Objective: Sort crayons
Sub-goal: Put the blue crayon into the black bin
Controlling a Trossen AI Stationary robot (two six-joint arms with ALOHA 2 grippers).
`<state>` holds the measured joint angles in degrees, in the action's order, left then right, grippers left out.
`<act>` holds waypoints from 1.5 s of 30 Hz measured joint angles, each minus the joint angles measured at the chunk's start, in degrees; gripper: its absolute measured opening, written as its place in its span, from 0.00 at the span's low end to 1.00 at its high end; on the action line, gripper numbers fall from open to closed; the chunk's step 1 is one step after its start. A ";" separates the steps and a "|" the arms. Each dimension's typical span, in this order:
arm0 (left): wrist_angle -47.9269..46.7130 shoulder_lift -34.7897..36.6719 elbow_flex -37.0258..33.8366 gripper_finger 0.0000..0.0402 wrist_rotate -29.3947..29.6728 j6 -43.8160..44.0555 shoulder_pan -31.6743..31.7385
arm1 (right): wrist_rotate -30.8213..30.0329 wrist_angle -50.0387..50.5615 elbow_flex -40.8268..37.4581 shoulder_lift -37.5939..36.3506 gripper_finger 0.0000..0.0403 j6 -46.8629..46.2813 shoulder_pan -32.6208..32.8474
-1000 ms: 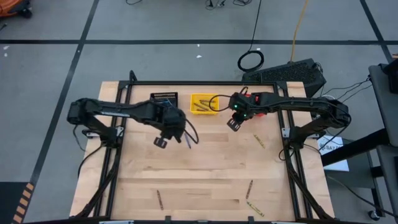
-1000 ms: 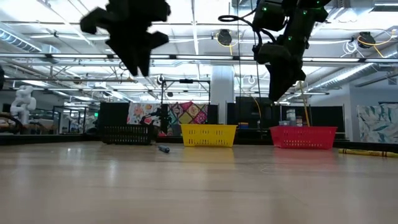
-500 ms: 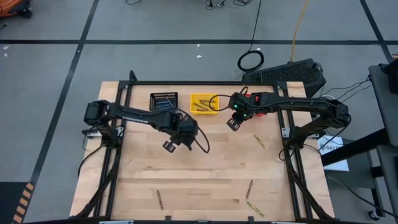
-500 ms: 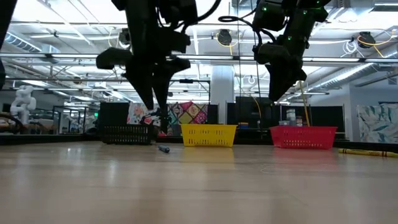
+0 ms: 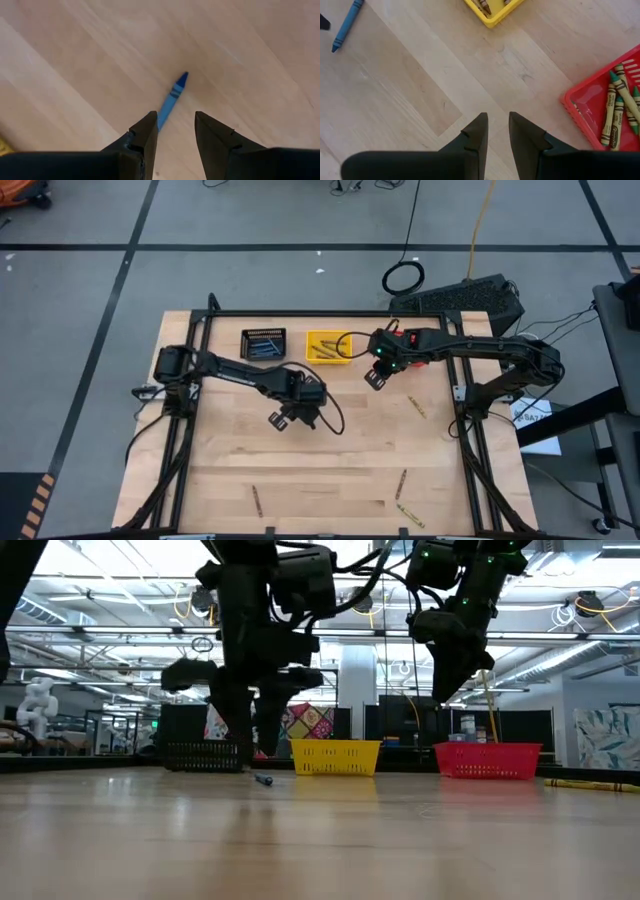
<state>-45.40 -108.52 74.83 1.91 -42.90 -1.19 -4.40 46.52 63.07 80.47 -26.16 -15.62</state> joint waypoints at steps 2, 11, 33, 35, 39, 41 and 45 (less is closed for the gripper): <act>0.76 -0.66 0.00 0.31 -0.33 -0.87 0.04 | 0.00 0.00 0.00 0.00 0.16 -0.01 0.00; 0.40 -3.01 0.00 0.31 -3.79 -2.80 1.71 | 0.01 -0.02 0.00 0.00 0.16 -0.17 0.00; 1.00 -5.44 0.13 0.06 -8.71 -3.95 4.96 | 0.00 -0.51 0.00 0.02 0.16 -1.65 0.00; 0.92 -5.44 0.13 0.02 -8.79 -3.93 5.02 | 0.00 -0.77 0.00 0.02 0.16 -1.65 0.00; 0.91 -5.48 0.13 0.02 -8.75 -3.65 4.96 | 0.00 -0.96 0.00 0.02 0.16 -1.65 0.00; 0.91 -5.50 0.11 0.01 -8.71 -2.59 4.96 | 0.01 -0.97 0.00 0.02 0.16 -1.66 0.00; 0.54 -5.52 0.13 0.01 -8.55 -0.92 4.92 | 0.00 -1.01 0.00 0.02 0.16 -1.62 0.00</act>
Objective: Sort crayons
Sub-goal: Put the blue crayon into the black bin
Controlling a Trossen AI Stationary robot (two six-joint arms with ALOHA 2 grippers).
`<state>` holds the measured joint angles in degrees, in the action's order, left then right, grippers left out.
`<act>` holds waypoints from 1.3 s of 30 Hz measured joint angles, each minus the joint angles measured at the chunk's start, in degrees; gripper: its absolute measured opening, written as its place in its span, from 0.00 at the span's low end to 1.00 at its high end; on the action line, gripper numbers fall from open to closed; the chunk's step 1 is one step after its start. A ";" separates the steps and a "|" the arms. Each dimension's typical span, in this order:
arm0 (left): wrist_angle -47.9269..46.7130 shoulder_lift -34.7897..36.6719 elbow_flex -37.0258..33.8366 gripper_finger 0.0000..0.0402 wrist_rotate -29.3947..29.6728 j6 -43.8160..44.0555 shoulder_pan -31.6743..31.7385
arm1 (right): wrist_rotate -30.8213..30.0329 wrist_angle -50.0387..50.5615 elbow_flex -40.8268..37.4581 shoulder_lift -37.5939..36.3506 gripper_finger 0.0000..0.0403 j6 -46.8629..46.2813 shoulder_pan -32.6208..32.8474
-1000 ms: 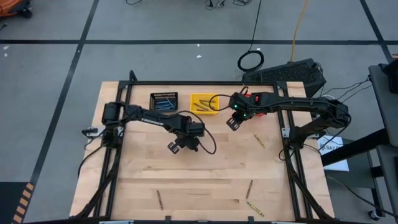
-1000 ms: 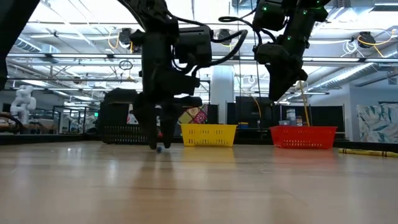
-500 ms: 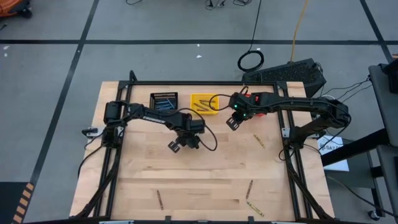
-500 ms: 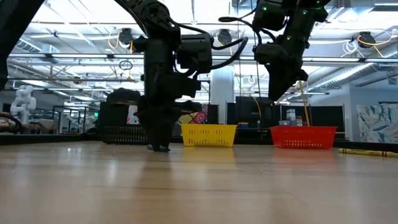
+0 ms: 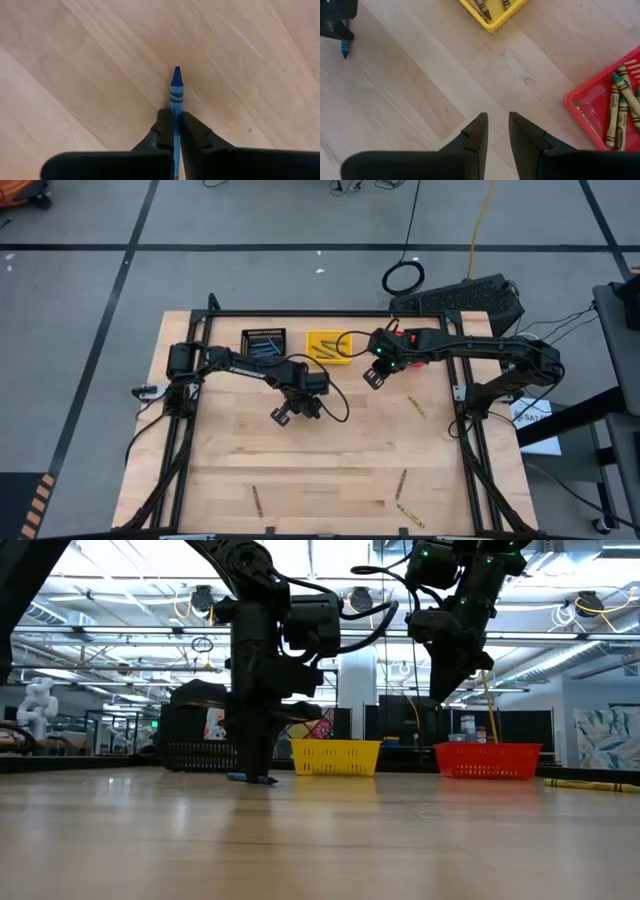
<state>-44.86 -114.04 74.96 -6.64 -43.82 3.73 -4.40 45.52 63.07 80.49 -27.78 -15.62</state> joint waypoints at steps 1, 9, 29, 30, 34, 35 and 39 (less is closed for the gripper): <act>-0.17 -0.01 0.00 0.01 0.01 0.28 0.00 | 0.00 -0.02 0.00 0.00 0.16 0.07 0.00; -2.74 1.54 0.03 0.00 0.12 1.56 0.00 | 0.00 -0.07 0.00 0.00 0.16 0.38 0.00; -13.50 7.08 0.11 0.00 4.07 5.17 1.35 | -0.25 -0.33 0.00 0.00 0.16 0.40 -0.01; -13.58 7.63 0.11 0.00 4.08 5.86 1.80 | -0.24 -0.35 0.00 0.00 0.16 0.40 0.00; -15.47 9.74 0.11 0.00 4.15 6.49 3.74 | -0.24 -0.40 -0.02 -0.02 0.16 0.38 0.00; -15.76 10.30 0.11 0.00 4.21 6.79 4.26 | -0.24 -0.37 -0.02 0.00 0.16 0.39 -0.01; -17.09 12.67 0.13 0.00 5.99 7.15 6.49 | -0.24 -0.51 0.00 -0.02 0.16 0.38 0.00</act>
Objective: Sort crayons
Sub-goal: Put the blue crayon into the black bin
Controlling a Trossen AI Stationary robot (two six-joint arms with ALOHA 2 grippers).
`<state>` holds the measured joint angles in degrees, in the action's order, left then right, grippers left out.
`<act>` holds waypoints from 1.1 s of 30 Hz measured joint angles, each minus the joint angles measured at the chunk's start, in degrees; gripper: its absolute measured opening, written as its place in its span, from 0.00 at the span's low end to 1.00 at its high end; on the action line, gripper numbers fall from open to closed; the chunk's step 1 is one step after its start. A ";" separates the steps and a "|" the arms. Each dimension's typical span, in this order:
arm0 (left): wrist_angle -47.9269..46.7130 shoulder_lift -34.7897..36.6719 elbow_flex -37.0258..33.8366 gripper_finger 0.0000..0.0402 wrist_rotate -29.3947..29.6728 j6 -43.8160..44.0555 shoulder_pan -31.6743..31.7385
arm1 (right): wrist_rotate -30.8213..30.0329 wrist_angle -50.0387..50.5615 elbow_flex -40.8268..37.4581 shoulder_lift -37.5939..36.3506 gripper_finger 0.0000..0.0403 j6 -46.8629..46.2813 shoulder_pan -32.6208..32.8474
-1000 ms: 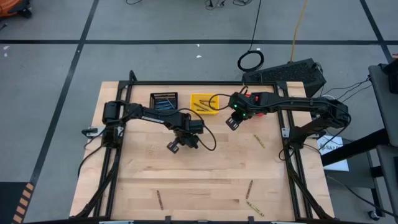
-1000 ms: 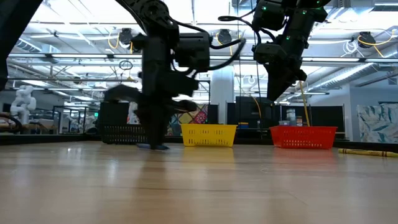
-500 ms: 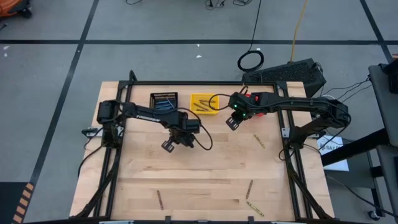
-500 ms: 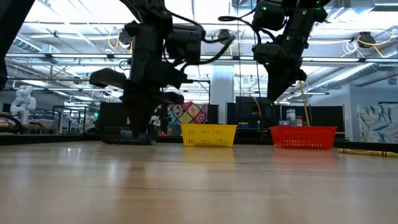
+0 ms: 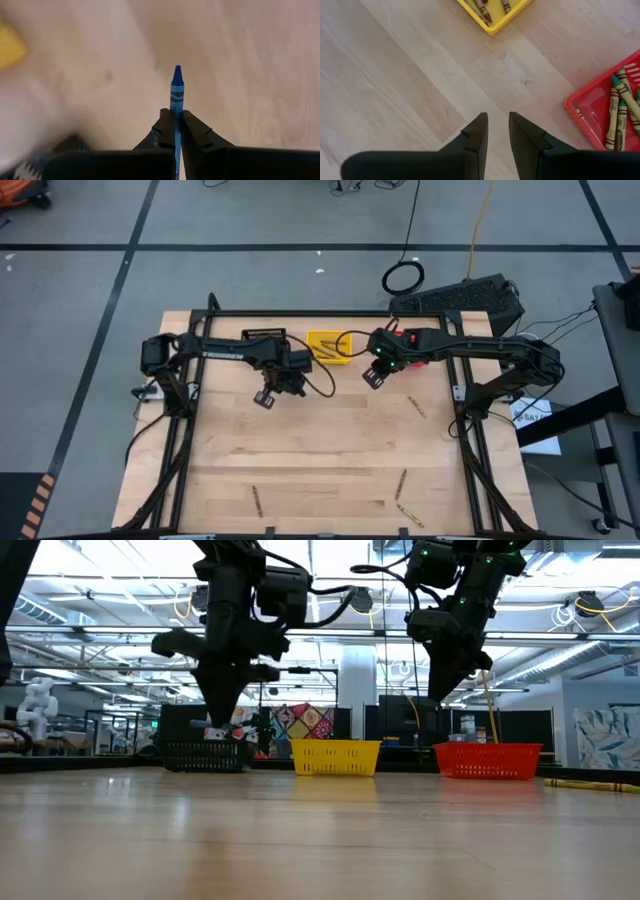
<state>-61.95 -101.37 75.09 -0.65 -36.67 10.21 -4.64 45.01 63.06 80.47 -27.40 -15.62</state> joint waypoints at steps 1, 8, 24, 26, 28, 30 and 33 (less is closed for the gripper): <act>-0.67 0.40 0.00 0.00 0.52 0.01 0.69 | 0.00 -0.02 0.00 0.00 0.16 0.02 0.00; -2.98 3.15 -0.22 0.00 0.99 0.23 6.13 | -0.09 0.21 -0.02 0.00 0.16 -0.73 0.64; -3.07 4.44 -0.22 0.00 -0.85 -2.89 19.77 | -0.20 -0.02 -0.01 0.00 0.16 -3.45 7.51; -2.43 4.47 -0.22 0.00 -1.07 -3.29 21.53 | -0.20 -0.39 0.00 0.00 0.16 -3.45 8.15; -2.47 4.46 -0.22 0.00 -2.16 -4.37 23.16 | -0.20 -0.87 0.00 0.00 0.16 -3.45 8.70; -2.25 4.46 -0.22 0.00 -2.74 -4.65 24.59 | -0.20 -1.37 0.00 0.00 0.16 -3.45 9.10; -0.43 4.46 -0.22 0.01 -3.68 -4.71 26.48 | -0.68 -2.40 0.00 0.00 0.16 -3.41 9.48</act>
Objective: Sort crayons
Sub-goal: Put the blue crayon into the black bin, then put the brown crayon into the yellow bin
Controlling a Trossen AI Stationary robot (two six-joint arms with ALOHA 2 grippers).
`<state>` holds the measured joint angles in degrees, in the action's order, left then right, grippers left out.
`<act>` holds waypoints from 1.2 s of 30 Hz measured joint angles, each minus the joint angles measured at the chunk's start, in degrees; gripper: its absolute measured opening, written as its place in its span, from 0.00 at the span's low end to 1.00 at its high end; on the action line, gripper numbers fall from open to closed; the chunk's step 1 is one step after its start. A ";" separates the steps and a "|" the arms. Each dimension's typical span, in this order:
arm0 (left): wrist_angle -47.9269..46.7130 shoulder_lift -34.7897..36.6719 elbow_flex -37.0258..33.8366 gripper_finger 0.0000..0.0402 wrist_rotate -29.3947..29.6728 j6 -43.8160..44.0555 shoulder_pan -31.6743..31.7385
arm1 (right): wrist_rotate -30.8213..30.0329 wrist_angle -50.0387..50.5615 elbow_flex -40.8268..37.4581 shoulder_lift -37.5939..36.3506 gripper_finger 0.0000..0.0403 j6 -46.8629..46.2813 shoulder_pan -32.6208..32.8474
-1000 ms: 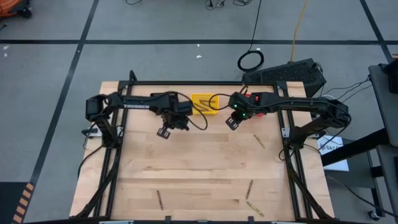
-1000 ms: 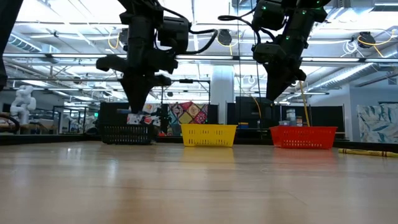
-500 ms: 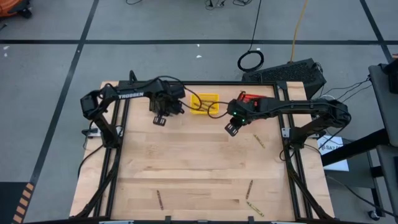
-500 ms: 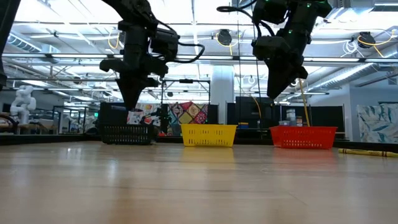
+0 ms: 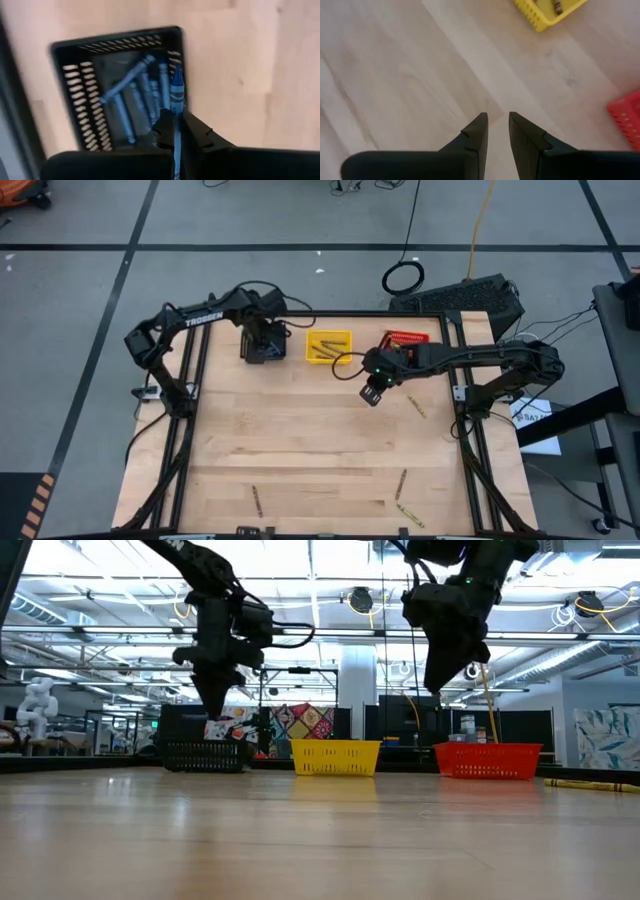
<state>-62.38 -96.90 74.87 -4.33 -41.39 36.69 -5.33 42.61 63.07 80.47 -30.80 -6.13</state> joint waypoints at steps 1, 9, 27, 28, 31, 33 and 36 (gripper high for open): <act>0.92 0.00 0.00 0.01 -0.03 -0.01 0.54 | -0.80 -0.20 0.00 0.00 0.16 0.01 0.17; 7.08 0.00 0.00 0.02 -0.10 0.15 3.27 | -2.22 -0.70 0.00 0.00 0.16 -0.24 0.29; 6.37 -0.02 0.00 0.16 -0.19 0.79 3.99 | -2.17 -0.62 0.00 0.00 0.16 -1.67 0.31; 6.37 -0.02 0.00 0.18 -0.16 0.79 3.99 | -2.17 -0.62 0.00 0.00 0.16 -1.65 0.31; 6.39 -0.02 0.00 0.21 -0.14 0.80 3.99 | -2.16 -0.62 0.00 0.00 0.16 -1.58 0.31; 6.37 -0.02 0.00 0.21 -0.12 2.17 3.99 | -2.16 -0.61 0.00 0.00 0.16 -1.58 0.31; 6.18 -0.04 0.00 0.22 0.03 4.97 3.99 | -2.14 -0.62 -0.01 0.00 0.16 -1.56 0.31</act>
<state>-56.20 -96.95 74.87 -4.30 -36.42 40.69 -7.46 42.00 63.06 80.47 -32.36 -5.82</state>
